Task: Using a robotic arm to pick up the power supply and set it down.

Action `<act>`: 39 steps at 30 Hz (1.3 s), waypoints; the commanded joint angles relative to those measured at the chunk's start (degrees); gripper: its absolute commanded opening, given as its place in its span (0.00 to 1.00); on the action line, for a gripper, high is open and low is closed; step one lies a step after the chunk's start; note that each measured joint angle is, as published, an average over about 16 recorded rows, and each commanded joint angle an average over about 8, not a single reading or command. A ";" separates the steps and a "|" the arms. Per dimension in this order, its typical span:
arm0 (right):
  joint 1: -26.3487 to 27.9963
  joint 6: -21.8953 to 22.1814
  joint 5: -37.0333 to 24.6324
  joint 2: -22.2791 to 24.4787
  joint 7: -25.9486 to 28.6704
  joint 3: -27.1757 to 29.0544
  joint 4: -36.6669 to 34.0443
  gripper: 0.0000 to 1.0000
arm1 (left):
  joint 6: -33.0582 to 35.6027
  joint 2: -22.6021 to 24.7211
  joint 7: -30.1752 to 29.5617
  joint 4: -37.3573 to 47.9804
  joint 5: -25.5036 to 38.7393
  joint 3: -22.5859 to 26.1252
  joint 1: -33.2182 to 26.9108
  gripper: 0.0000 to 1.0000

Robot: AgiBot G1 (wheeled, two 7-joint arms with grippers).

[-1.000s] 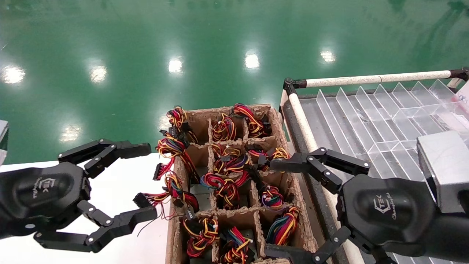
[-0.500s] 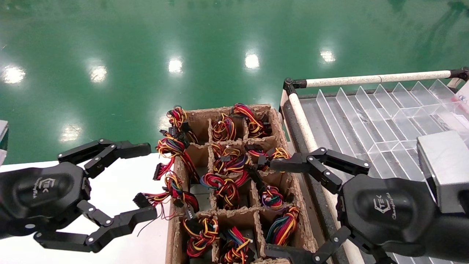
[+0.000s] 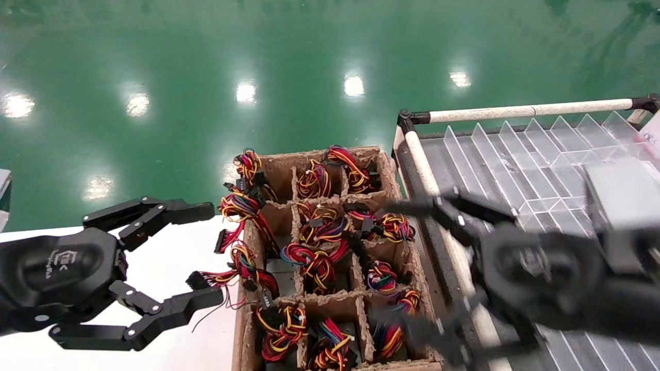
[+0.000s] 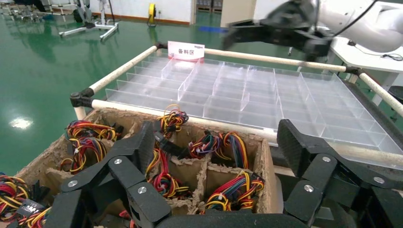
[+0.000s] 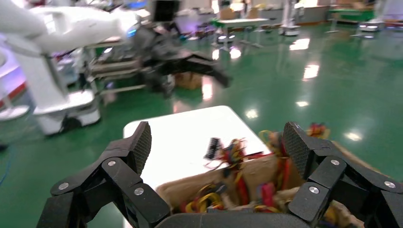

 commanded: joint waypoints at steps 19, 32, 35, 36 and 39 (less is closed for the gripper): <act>25.64 6.63 -20.69 -25.19 -3.82 -12.75 -33.69 1.00 | 0.00 0.00 0.00 0.00 0.00 0.00 0.00 0.00; 32.29 17.51 -23.42 -38.70 -10.89 -14.59 -55.16 1.00 | 0.00 0.00 0.00 0.00 0.00 0.00 0.00 0.00; 32.09 20.33 -22.93 -39.59 -10.89 -15.58 -55.13 1.00 | 0.00 0.00 0.00 0.00 0.00 0.00 0.00 0.00; 31.86 21.15 -22.73 -39.73 -10.67 -16.12 -54.61 1.00 | 0.00 0.00 0.00 0.00 0.00 0.00 0.00 0.00; 30.86 23.94 -21.81 -39.98 -9.30 -18.39 -52.06 1.00 | 0.00 0.00 0.00 0.00 0.00 0.00 0.00 0.00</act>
